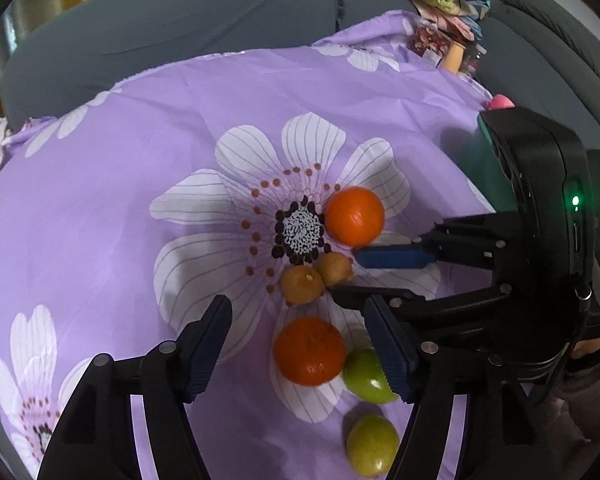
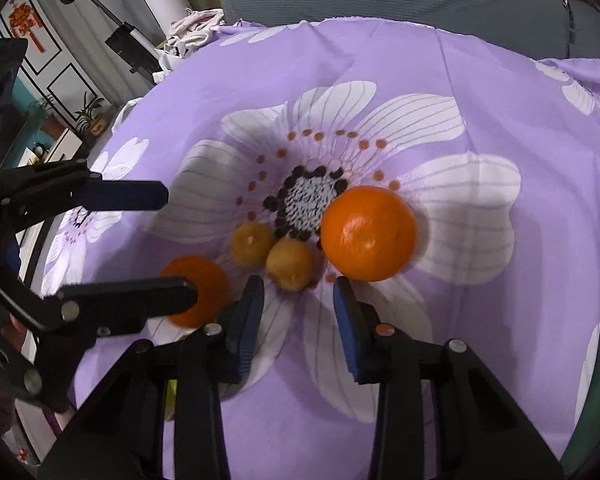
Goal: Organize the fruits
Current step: 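Grasp a small yellow fruit with the left tool while the right tool grasps a brown one, then carry both small fruits over the green bowl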
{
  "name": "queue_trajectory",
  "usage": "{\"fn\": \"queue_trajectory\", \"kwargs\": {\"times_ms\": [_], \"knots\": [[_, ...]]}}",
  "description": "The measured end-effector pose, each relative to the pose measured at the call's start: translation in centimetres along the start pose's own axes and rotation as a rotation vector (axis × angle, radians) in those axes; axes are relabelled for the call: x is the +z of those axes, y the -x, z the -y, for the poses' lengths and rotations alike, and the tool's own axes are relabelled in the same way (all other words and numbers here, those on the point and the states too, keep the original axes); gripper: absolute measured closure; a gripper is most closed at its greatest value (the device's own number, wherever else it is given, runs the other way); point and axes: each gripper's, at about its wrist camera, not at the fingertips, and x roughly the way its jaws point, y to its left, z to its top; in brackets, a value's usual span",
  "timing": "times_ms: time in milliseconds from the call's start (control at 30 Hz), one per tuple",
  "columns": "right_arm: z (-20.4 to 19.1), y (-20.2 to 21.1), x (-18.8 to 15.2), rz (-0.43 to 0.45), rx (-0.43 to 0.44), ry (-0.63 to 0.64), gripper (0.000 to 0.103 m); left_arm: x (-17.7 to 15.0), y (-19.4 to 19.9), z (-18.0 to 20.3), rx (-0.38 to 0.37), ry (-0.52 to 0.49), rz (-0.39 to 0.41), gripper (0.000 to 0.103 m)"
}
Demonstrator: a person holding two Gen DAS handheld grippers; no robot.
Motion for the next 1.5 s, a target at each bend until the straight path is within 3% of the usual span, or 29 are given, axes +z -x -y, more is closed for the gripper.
{"fn": "queue_trajectory", "kwargs": {"times_ms": [133,467,667,833,967,1067,1133,1500], "knots": [[0.0,-0.5,0.8,-0.007,-0.01,0.032,0.07,0.6,-0.5,-0.2,-0.018,-0.006,-0.012,0.04],[-0.4,-1.2,1.9,-0.007,-0.011,0.101,0.077,1.1,-1.2,-1.3,-0.039,0.025,-0.031,0.04],[0.2,0.4,0.5,0.007,-0.015,0.086,0.077,1.4,-1.9,-0.7,-0.033,0.006,-0.048,0.04],[1.1,2.2,-1.2,0.024,-0.013,0.047,0.077,1.7,-2.9,0.1,-0.02,-0.019,-0.071,0.052],[1.3,3.5,-2.2,0.046,-0.005,0.03,0.077,1.9,-3.9,0.7,-0.013,-0.036,-0.097,0.054],[1.3,4.4,-2.7,0.063,0.001,0.029,0.077,2.1,-4.4,1.0,-0.002,-0.037,-0.1,0.07],[1.3,4.9,-2.9,0.075,0.003,0.026,0.077,2.1,-4.7,1.1,0.004,-0.032,-0.108,0.074],[1.8,6.6,-4.0,0.118,0.001,-0.01,0.077,1.5,-2.8,1.6,-0.002,0.017,-0.067,0.075]]}}
